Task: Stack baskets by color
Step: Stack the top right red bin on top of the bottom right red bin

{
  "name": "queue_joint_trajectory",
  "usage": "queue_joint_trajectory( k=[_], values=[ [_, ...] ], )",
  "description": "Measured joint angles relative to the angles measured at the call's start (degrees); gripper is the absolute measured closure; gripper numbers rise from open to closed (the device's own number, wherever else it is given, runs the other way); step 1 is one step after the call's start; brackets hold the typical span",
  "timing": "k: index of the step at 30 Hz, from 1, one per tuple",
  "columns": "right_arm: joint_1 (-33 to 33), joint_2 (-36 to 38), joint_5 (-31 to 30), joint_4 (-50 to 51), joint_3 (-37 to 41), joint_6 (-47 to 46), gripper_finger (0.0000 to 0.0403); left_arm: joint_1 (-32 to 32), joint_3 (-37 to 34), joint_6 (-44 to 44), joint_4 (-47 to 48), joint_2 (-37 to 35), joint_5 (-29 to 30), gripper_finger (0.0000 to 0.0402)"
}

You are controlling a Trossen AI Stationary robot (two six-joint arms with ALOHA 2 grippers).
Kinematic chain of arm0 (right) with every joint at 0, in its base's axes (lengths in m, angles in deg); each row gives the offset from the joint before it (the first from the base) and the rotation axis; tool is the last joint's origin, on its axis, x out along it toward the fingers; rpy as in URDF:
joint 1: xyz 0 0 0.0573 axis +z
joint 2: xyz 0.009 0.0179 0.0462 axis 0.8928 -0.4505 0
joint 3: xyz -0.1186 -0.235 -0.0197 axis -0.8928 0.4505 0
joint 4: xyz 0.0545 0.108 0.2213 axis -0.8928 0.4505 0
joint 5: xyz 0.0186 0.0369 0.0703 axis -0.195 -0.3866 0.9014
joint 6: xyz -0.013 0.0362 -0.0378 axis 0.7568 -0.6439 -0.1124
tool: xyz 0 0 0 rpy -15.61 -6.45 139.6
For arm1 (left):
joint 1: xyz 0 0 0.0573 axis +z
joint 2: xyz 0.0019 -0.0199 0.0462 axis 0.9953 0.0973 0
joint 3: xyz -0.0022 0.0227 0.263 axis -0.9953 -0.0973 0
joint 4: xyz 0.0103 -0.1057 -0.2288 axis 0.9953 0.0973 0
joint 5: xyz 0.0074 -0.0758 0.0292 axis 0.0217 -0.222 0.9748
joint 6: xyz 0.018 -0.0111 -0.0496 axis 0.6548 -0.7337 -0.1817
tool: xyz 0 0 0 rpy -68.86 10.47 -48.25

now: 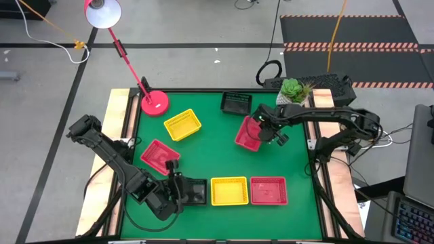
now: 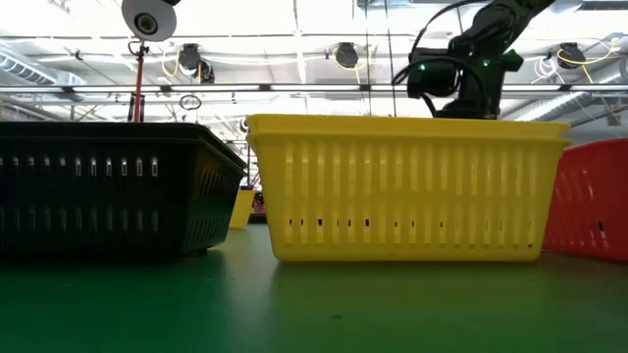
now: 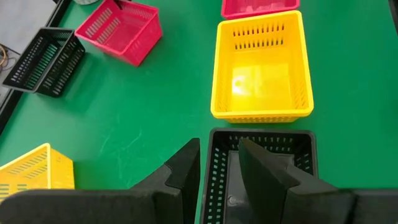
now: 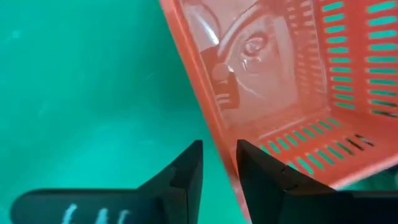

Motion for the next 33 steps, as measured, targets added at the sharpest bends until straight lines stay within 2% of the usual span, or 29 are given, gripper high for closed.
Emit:
queue_joint_trajectory(
  k=[6, 20, 24, 29, 33],
  values=[
    [0.0, 0.0, -0.1, -2.1, 1.4, 0.0, 0.0327, 0.0, 0.0, 0.2, 0.0, 0.0, 0.0, 0.0289],
    [0.1, 0.1, -0.3, -2.1, 1.4, -1.8, 0.0394, 0.0, 0.0, 0.7, 0.0, 0.0, 0.0, 0.0289],
    [2.1, 1.0, -1.7, -2.1, 1.4, -7.3, 0.0397, 0.0, 0.0, 0.6, 0.1, 0.0, 0.0, 0.0289],
    [7.3, 3.8, -7.8, -1.6, 1.4, -18.7, 0.0397, 0.0, 0.0, 0.7, 0.2, 0.0, 0.0, 0.0289],
    [11.6, 6.9, -7.8, 0.5, 1.4, -27.9, 0.0397, 0.0, 0.0, 0.9, 0.2, 0.0, 0.0, 0.0289]
  ],
)
